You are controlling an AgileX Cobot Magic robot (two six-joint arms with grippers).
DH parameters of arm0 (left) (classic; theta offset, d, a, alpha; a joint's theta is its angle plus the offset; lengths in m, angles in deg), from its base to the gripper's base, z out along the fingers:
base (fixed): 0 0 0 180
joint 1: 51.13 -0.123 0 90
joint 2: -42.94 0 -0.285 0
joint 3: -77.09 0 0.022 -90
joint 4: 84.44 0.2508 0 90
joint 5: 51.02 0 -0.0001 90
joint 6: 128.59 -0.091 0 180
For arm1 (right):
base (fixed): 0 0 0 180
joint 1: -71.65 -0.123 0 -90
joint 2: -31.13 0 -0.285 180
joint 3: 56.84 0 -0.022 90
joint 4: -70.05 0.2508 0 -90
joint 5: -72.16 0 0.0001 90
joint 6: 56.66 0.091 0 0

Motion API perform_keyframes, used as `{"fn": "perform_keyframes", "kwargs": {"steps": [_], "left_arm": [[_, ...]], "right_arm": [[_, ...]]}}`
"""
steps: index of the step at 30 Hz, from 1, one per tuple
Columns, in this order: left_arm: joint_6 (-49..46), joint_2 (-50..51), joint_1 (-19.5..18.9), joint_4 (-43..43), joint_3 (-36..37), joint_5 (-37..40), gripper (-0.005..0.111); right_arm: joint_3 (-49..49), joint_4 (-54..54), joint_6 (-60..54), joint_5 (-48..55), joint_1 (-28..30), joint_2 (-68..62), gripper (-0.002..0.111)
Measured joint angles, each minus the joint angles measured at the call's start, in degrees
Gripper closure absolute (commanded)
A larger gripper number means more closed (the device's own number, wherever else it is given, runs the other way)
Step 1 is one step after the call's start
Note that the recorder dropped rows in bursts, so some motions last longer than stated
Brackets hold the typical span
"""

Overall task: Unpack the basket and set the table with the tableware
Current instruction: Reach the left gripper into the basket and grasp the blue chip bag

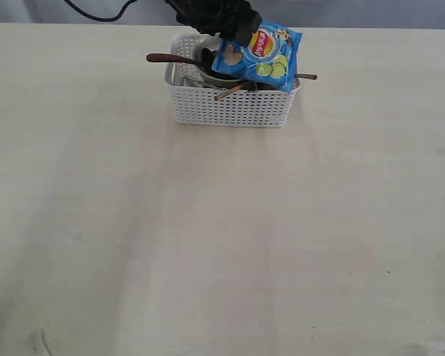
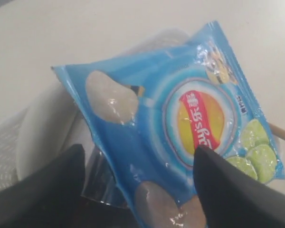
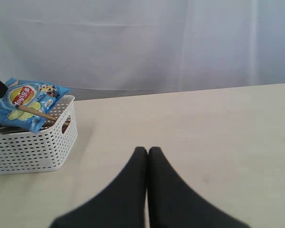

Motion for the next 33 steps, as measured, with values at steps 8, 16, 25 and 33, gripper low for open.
{"fn": "perform_keyframes", "kwargs": {"steps": [8,16,25,33], "left_arm": [[0.0,1.72,0.0,0.0,0.0,-0.29,0.05],[0.1,1.72,0.0,0.0,-0.14,-0.29,0.078],[0.1,1.72,0.0,0.0,-0.14,-0.29,0.107],[0.21,1.51,0.0,0.0,-1.84,0.46,0.107]], "right_arm": [[0.0,0.0,0.1,0.0,0.0,0.0,0.108],[0.0,0.0,0.1,0.0,0.0,0.0,0.108],[0.0,0.0,0.1,0.0,0.0,0.0,0.108],[0.0,0.0,0.1,0.0,0.0,0.0,0.108]]}}
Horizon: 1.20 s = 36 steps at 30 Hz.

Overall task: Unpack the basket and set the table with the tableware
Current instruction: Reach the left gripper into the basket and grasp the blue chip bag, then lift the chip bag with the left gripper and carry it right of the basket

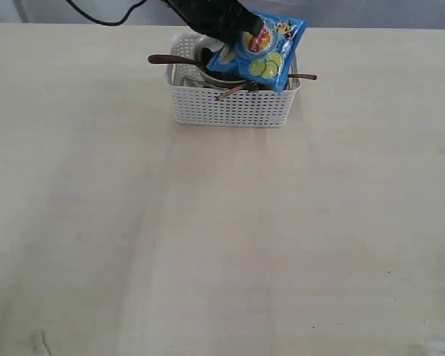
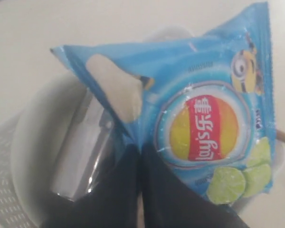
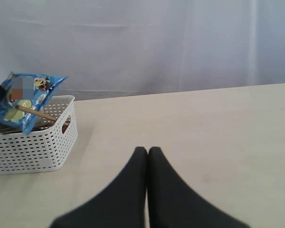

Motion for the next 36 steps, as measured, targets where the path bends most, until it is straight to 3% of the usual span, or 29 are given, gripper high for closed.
{"fn": "perform_keyframes", "kwargs": {"steps": [10,13,15,19,26,36], "left_arm": [[0.36,-4.45,0.57,-3.1,-9.39,7.63,0.107],[0.48,-4.45,4.19,-3.24,-9.69,7.68,0.107],[0.48,-3.9,9.38,-3.5,-9.85,4.81,0.107],[0.48,-0.97,13.88,-4.36,-10.17,1.68,0.107],[0.48,4.44,17.05,-5.24,-10.17,-2.32,0.107],[0.48,9.05,17.59,-9.84,-10.17,-10.44,0.107]], "right_arm": [[0.0,0.0,0.0,0.0,0.0,0.0,0.108],[0.0,0.0,0.0,0.0,0.0,0.0,0.108],[0.0,0.0,0.0,0.0,0.0,0.0,0.108],[0.0,0.0,0.0,0.0,0.0,0.0,0.108],[0.0,0.0,0.21,0.0,0.0,0.0,0.108],[0.0,0.0,0.31,0.0,0.0,0.0,0.108]]}}
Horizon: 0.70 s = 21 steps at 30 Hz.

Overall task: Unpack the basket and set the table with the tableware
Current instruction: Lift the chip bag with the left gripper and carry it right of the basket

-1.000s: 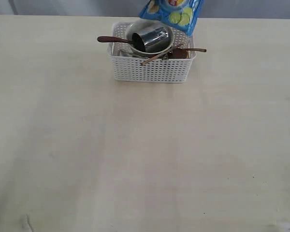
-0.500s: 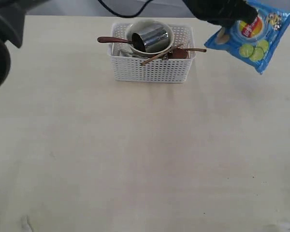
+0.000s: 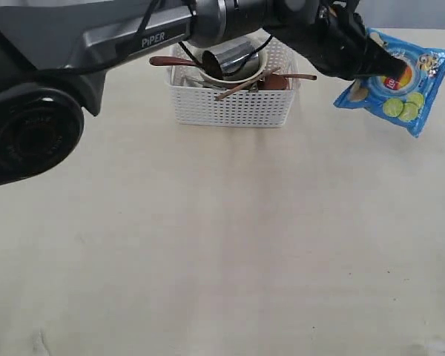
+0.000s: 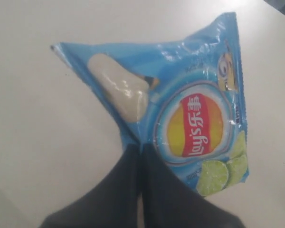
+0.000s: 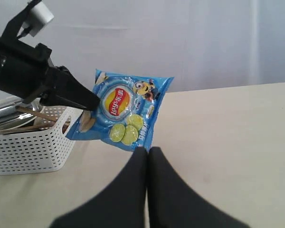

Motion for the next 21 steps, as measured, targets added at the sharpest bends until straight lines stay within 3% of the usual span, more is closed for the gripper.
{"fn": "perform_keyframes", "kwargs": {"steps": [9,21], "left_arm": [[0.0,3.26,2.39,-1.02,0.0,-8.82,0.107],[-0.15,7.31,2.69,-1.48,0.0,-4.82,0.107]], "right_arm": [[0.0,0.0,0.14,0.0,0.0,0.0,0.108],[0.0,0.0,0.14,0.0,0.0,0.0,0.108]]}}
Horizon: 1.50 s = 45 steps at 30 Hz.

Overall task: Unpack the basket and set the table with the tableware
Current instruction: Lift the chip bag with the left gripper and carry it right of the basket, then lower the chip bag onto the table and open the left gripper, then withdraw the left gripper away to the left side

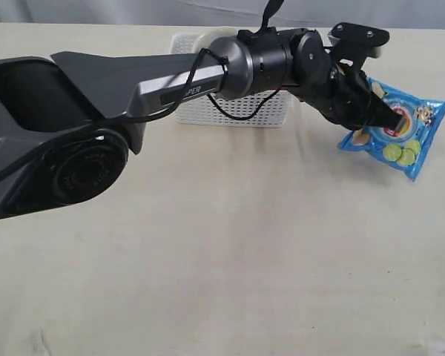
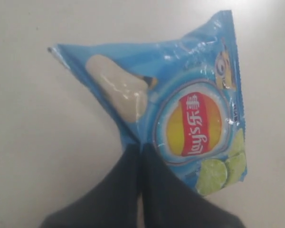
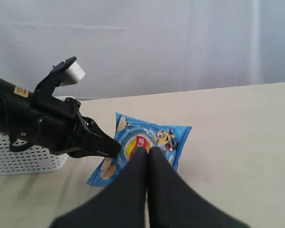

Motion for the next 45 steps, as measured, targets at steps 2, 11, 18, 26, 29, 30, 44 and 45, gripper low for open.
{"fn": "perform_keyframes", "kwargs": {"steps": [2,11,18,26,29,30,44,45], "left_arm": [[0.0,0.49,0.1,-0.14,0.0,1.24,0.107],[0.0,0.65,0.1,-0.23,0.0,1.6,0.07],[0.11,0.65,0.1,-0.23,0.0,1.47,0.065],[0.11,-3.1,-0.04,-0.23,0.0,1.47,0.065],[0.11,-5.07,-0.04,-0.23,0.0,2.21,0.065],[0.11,-5.59,-0.04,-0.23,0.0,2.67,0.065],[0.11,-13.35,-0.25,-0.23,0.0,12.46,0.106],[0.11,-14.28,-0.38,-0.23,0.0,13.6,0.106]], "right_arm": [[0.0,0.0,0.0,0.0,0.0,0.0,0.108],[0.0,0.0,0.0,0.0,0.0,0.0,0.108],[0.0,0.0,0.04,0.0,0.0,0.0,0.108],[0.0,0.0,0.04,0.0,0.0,0.0,0.108],[0.0,0.0,0.04,0.0,0.0,0.0,0.108],[0.0,0.0,0.04,0.0,0.0,0.0,0.108],[0.0,0.0,0.13,0.0,0.0,0.0,0.108],[0.0,0.0,0.13,0.0,0.0,0.0,0.108]]}}
